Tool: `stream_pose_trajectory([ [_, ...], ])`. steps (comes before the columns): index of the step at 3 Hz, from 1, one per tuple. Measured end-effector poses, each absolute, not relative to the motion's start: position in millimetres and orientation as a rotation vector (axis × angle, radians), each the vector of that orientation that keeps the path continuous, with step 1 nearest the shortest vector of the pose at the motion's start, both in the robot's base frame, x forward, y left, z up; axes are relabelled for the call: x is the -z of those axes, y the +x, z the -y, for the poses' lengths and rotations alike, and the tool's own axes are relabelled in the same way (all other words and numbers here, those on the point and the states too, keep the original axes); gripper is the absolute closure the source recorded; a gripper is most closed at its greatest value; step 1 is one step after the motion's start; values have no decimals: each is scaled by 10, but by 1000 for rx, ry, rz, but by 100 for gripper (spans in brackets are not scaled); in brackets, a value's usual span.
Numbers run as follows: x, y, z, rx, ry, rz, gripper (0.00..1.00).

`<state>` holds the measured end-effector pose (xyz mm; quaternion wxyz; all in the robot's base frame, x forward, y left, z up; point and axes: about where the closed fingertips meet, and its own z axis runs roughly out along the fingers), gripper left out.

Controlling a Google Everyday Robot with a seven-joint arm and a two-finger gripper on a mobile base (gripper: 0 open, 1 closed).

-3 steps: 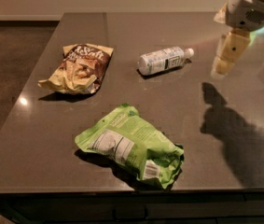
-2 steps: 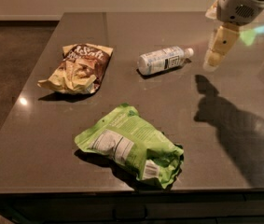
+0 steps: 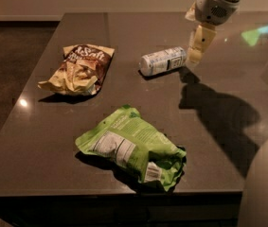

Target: Place blue plastic bottle upright

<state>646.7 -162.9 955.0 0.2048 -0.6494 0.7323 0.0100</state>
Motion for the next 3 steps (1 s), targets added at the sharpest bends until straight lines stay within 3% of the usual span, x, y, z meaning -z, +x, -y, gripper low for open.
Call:
stream_pose_trajectory([
  [3, -9063, 6872, 1185, -62, -2005, -2009, 0],
])
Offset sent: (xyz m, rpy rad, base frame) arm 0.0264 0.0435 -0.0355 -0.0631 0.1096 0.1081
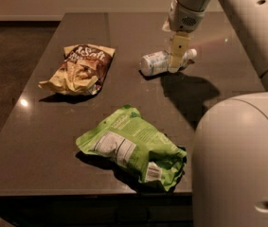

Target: Place blue plastic bottle upright

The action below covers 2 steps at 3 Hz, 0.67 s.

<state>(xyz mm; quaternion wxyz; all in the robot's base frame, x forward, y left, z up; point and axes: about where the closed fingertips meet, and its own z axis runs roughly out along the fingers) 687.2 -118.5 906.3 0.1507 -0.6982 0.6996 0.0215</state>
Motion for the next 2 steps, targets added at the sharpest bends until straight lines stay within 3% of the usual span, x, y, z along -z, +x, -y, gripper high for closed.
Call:
stream_pose_trajectory([
  [2, -8781, 7101, 1365, 23, -2199, -1915, 0],
])
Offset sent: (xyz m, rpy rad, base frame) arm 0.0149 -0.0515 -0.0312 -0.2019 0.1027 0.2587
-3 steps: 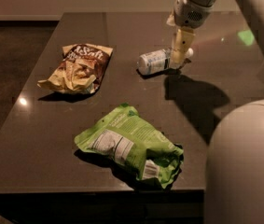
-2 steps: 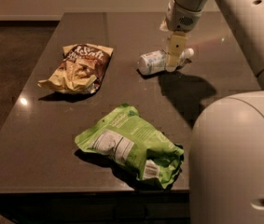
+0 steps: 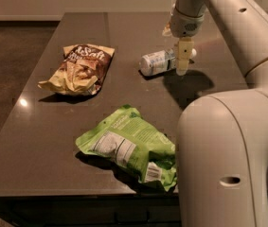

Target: Place blue plastic bottle upright

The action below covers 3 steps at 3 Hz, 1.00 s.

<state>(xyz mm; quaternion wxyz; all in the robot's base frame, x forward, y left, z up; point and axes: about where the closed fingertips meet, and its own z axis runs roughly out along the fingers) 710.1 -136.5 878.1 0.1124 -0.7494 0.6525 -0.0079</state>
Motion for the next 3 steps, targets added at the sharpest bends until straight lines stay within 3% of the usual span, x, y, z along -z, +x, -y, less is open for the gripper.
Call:
stream_pose_trajectory([
  [1, -8676, 7163, 1406, 41, -2299, -1832, 16],
  [3, -8713, 7227, 1368, 109, -2449, -1686, 71],
])
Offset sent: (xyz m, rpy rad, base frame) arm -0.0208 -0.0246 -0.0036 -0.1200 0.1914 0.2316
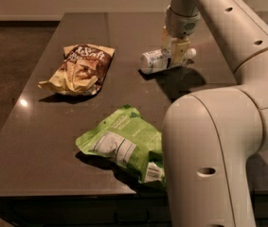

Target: Place blue plastic bottle upright

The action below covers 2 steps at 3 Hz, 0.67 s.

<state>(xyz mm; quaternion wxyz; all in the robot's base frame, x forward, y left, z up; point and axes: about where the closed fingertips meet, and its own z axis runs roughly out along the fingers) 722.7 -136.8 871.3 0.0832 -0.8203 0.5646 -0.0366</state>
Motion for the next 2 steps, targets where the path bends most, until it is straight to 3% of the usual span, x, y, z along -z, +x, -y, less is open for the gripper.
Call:
stream_pose_trajectory([
  [1, -8914, 7209, 1378, 232, -2521, -1576, 93],
  [2, -9307, 7135, 1419, 466, -2573, -1418, 100],
])
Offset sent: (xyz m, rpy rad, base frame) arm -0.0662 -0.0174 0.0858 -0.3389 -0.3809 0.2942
